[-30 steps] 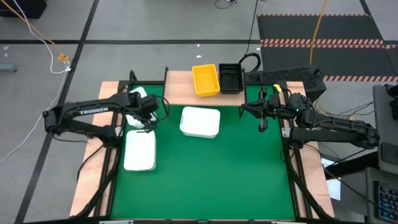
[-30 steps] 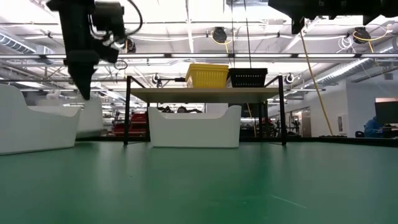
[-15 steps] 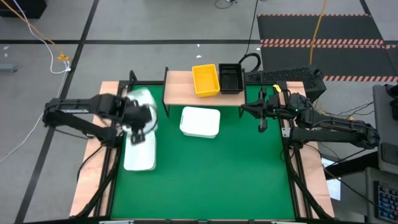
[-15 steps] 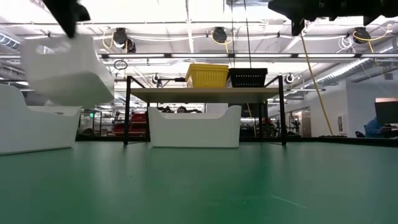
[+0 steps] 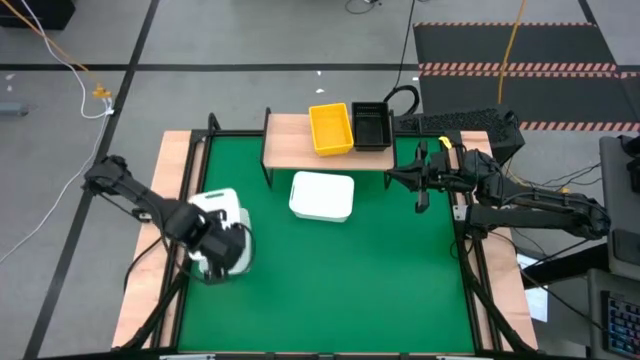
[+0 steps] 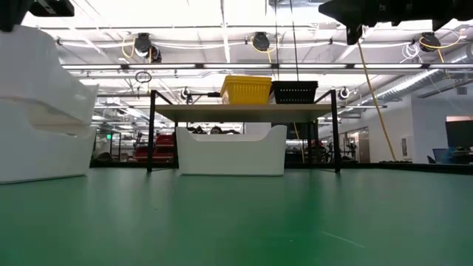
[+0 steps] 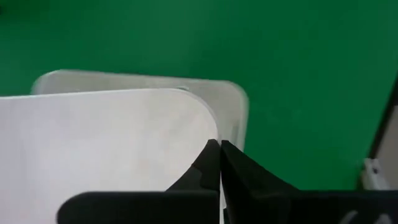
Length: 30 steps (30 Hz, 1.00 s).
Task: Stack baskets on shelf by color
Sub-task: Stack the top white bin on the bottom white bin, then stack the right white bin on the other white bins
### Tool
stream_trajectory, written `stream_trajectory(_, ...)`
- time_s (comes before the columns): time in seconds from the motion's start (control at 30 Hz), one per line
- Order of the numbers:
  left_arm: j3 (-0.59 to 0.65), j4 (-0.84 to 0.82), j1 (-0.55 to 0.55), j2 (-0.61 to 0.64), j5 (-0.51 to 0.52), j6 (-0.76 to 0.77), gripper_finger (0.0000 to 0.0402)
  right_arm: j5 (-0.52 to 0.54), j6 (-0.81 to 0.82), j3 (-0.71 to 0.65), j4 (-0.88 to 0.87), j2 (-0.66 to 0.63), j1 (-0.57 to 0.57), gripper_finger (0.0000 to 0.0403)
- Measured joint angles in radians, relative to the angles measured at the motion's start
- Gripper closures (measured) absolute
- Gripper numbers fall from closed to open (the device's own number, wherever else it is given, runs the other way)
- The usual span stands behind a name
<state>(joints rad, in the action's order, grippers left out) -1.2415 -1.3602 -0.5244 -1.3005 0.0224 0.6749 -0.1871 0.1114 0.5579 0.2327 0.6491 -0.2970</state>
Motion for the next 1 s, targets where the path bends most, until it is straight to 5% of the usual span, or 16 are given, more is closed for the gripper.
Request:
stream_trajectory(0.23, 0.0, 0.136, -0.014, -0.09, -0.083, 0.002, 0.0393, 0.0, 0.0, 0.0, 0.01, 0.0, 0.001, 0.0403)
stream_trajectory(0.57, 0.001, 0.019, 0.005, -0.126, -0.108, 0.071, 0.0373, 0.0, -0.011, 0.0, 0.025, 0.0, 0.031, 0.0403)
stream_trajectory(1.0, 0.001, 0.129, 0.057, -0.125, -0.021, 0.052, 0.0237, 0.001, -0.129, 0.054, 0.048, 0.103, 0.248, 0.0403)
